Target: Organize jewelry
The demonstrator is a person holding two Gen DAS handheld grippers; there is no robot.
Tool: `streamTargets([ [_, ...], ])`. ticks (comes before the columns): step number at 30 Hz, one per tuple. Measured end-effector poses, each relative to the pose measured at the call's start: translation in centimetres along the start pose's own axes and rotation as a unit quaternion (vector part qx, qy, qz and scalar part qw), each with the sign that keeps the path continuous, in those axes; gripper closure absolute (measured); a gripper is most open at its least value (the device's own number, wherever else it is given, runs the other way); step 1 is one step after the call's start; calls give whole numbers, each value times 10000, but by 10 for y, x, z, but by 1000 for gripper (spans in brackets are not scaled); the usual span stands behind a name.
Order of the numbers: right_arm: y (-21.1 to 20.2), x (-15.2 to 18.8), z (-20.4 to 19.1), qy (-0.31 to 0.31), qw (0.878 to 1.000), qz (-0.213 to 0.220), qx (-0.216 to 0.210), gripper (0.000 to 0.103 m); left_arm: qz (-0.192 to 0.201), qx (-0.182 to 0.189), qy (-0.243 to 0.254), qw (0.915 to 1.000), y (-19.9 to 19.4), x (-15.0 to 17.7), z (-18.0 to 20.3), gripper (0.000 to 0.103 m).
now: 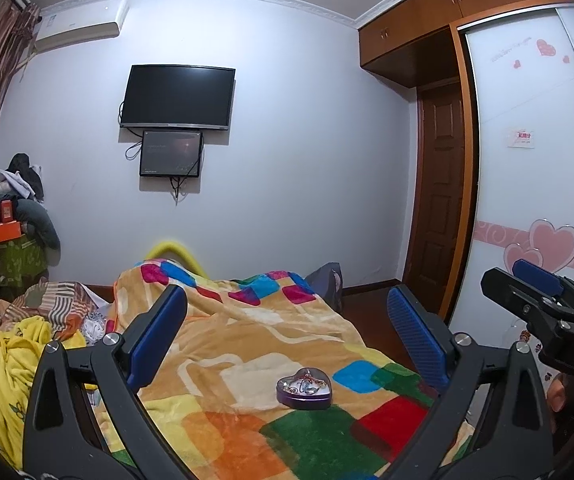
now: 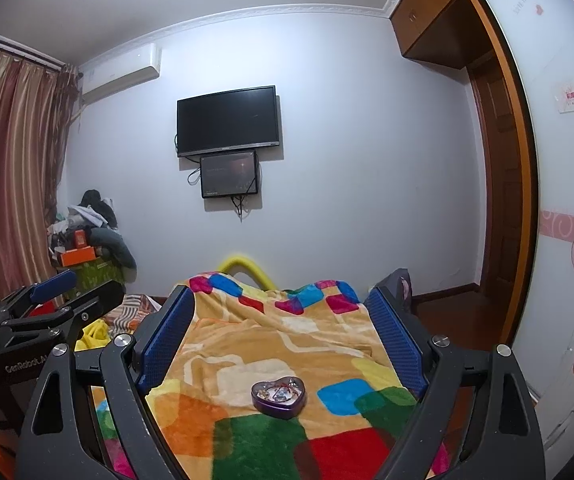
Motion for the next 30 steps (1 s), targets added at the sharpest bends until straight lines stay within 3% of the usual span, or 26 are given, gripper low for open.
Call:
streamTargets([
  [30, 1, 3, -2, -72, 9999, -108, -47, 16, -60, 53, -64, 9999, 5, 0, 1, 2],
])
Point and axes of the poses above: each gripper's, at about its wrist camera, not at the fingertips, and y roughly the way its jaws point, z to its right, x to its underside, the point moved 8 cm from there along y, roughly the way its jaws point, and after that the axes turned 12 degrees about -y, right-handed, at the moved point
